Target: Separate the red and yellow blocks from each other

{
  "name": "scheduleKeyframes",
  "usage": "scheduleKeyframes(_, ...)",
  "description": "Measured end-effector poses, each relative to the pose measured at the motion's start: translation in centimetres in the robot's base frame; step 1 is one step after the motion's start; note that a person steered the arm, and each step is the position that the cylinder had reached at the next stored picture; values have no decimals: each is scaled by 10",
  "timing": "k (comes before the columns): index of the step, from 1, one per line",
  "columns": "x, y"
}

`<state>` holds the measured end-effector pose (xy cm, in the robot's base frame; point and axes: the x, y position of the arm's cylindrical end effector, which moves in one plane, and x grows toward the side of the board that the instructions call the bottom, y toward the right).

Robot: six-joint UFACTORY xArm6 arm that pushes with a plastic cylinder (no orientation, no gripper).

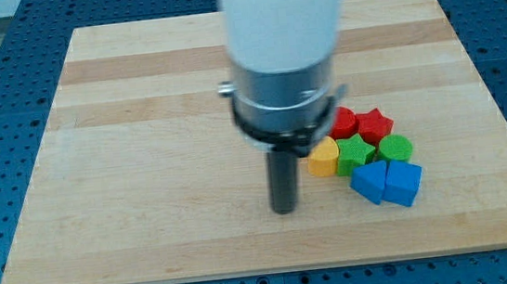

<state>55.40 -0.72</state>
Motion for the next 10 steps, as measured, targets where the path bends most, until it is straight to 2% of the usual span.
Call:
scheduleKeyframes(1, -38, -21)
scheduleKeyframes(2, -99, -7)
scheduleKeyframes(3, -116, 31)
scheduleKeyframes(4, -116, 86)
scheduleKeyframes(5, -116, 114)
scheduleKeyframes(7, -116, 100)
scheduleKeyframes(10, -76, 99)
